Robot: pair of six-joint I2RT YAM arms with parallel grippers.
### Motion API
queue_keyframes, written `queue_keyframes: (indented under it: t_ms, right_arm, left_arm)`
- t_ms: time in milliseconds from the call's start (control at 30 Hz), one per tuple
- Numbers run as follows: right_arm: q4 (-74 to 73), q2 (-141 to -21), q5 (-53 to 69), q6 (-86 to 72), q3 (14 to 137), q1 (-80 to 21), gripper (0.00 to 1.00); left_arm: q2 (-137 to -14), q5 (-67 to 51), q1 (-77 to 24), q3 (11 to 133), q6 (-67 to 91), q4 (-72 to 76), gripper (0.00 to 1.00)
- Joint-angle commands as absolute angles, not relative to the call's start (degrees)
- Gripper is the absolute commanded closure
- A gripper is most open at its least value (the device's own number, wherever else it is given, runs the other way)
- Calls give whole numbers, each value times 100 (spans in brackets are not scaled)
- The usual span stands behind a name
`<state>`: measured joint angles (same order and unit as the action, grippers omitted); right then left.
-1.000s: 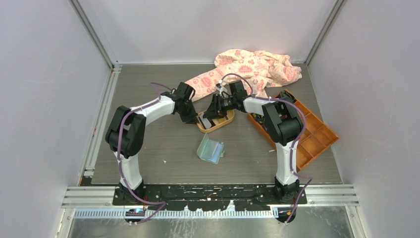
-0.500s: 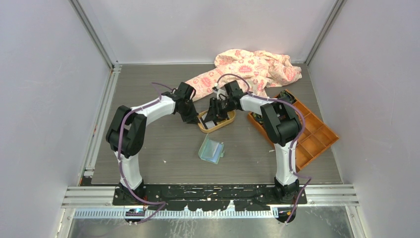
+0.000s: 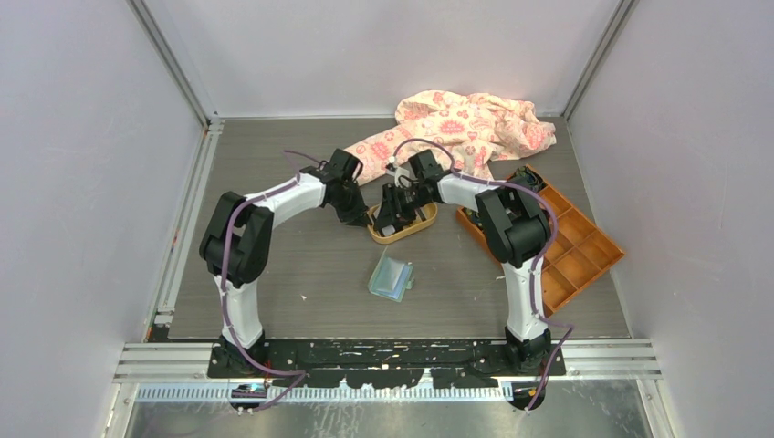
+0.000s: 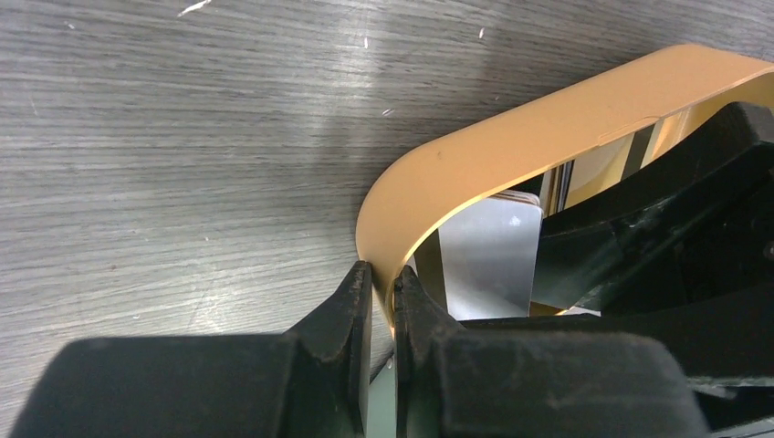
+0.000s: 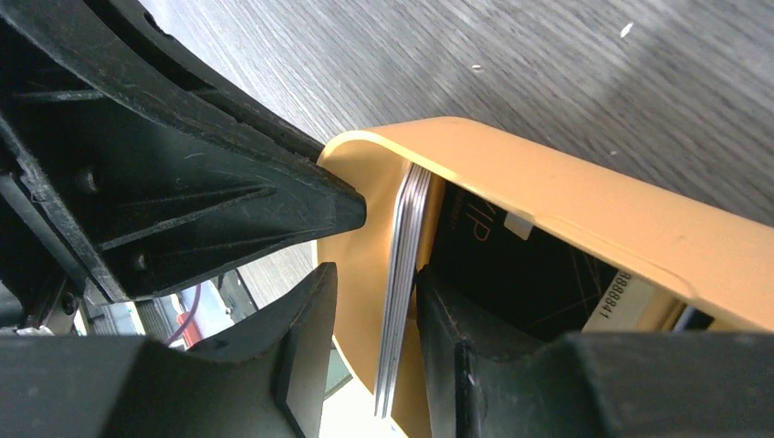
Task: Put the credit cards into the card holder
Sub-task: Pick up the credit card from the storage box.
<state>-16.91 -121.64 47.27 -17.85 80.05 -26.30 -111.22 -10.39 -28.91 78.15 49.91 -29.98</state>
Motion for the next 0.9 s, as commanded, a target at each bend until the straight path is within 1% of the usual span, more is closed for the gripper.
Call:
queue_keyframes:
  t_ms: [0, 67, 167, 233, 367, 400, 467, 667, 867]
  right_arm:
    - [-1964, -12221, 4614, -1532, 8286, -2690, 58]
    - [-1997, -12218, 4611, -1529, 8317, -2675, 59]
    - [-2024, -12156, 4699, -1553, 8347, -2626, 62]
    - [-2031, -12109, 4766, -1571, 8348, -2578, 62]
    - [-1872, -12069, 5064, -1738, 8312, -2491, 63]
    - [-1818, -12075, 5123, -1799, 8284, -2473, 63]
    - [-1692, -12089, 5238, -1927, 8251, -2441, 62]
    - [-1486, -12057, 5481, -2146, 8188, -2276, 62]
    - [-1714, -12094, 5307, -2003, 8244, -2156, 61]
  left_arm:
    - [-11096, -1393, -2909, 8197, 4926, -2690, 98]
    - [-11070, -1354, -2900, 8216, 4878, -2733, 96]
    - [-10979, -1235, -2854, 8209, 4790, -2787, 90]
    - [-10910, -1220, -2799, 8217, 4724, -2829, 83]
    - [-10763, -1273, -2713, 8244, 4523, -2899, 75]
    - [-10728, -1294, -2708, 8252, 4488, -2907, 70]
    - [-10638, -1353, -2692, 8261, 4377, -2925, 68]
    - [-10235, -1494, -2607, 8064, 4039, -2903, 67]
    - [-9242, -1623, -2515, 7312, 3663, -2431, 66]
